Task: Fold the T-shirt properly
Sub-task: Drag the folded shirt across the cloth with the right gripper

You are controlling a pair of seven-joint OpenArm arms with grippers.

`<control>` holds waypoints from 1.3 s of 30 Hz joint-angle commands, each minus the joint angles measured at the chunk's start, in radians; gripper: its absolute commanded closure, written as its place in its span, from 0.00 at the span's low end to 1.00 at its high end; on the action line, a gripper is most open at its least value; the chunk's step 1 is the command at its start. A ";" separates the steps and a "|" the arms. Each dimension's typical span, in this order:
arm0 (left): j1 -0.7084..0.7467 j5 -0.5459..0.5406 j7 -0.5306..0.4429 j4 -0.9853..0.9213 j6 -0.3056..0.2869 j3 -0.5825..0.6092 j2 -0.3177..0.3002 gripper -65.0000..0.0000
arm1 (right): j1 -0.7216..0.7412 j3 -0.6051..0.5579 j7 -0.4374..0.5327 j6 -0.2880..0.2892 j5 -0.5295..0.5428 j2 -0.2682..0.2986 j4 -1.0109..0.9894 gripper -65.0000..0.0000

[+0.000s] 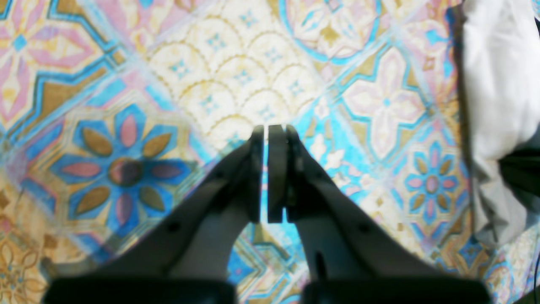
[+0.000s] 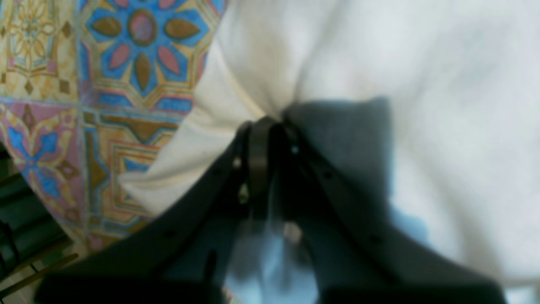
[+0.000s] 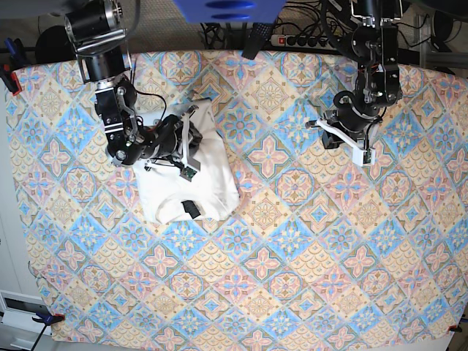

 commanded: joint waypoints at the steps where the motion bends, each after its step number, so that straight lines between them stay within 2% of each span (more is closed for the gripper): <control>1: -0.004 -0.009 -0.019 0.021 -0.004 -0.003 -0.007 0.98 | 0.015 0.015 -0.012 -0.018 -0.043 0.025 0.003 0.92; 7: -0.004 -0.009 -0.019 0.021 -0.004 -0.003 -0.006 0.98 | 0.028 0.069 0.000 -0.018 -0.042 0.042 -0.016 0.92; 13: 0.013 -0.055 -0.025 0.021 -0.004 -0.003 -0.006 0.98 | 0.028 0.061 -0.065 -0.018 -0.039 0.042 0.187 0.92; 17: 0.019 -0.063 -0.025 0.021 -0.004 -0.003 -0.007 0.98 | 0.037 -0.023 -0.075 -0.018 -0.040 0.037 0.210 0.92; 20: 0.034 -0.063 -0.027 0.021 -0.004 -0.004 -0.007 0.98 | 0.103 -0.076 -0.073 -0.018 -0.040 -0.009 0.208 0.92; 25: 0.039 -0.063 -0.027 0.023 -0.004 -0.004 -0.007 0.98 | 0.164 -0.102 -0.062 -0.018 -0.042 -0.083 0.092 0.92; 30: 0.051 -0.063 -0.027 0.027 -0.004 -0.006 -0.007 0.98 | 0.222 -0.102 -0.001 -0.018 -0.043 -0.090 -0.053 0.92; 39: 0.073 -0.063 -0.027 0.081 -0.003 -0.006 -0.007 0.98 | 0.321 -0.095 0.117 -0.018 -0.043 -0.164 -0.264 0.92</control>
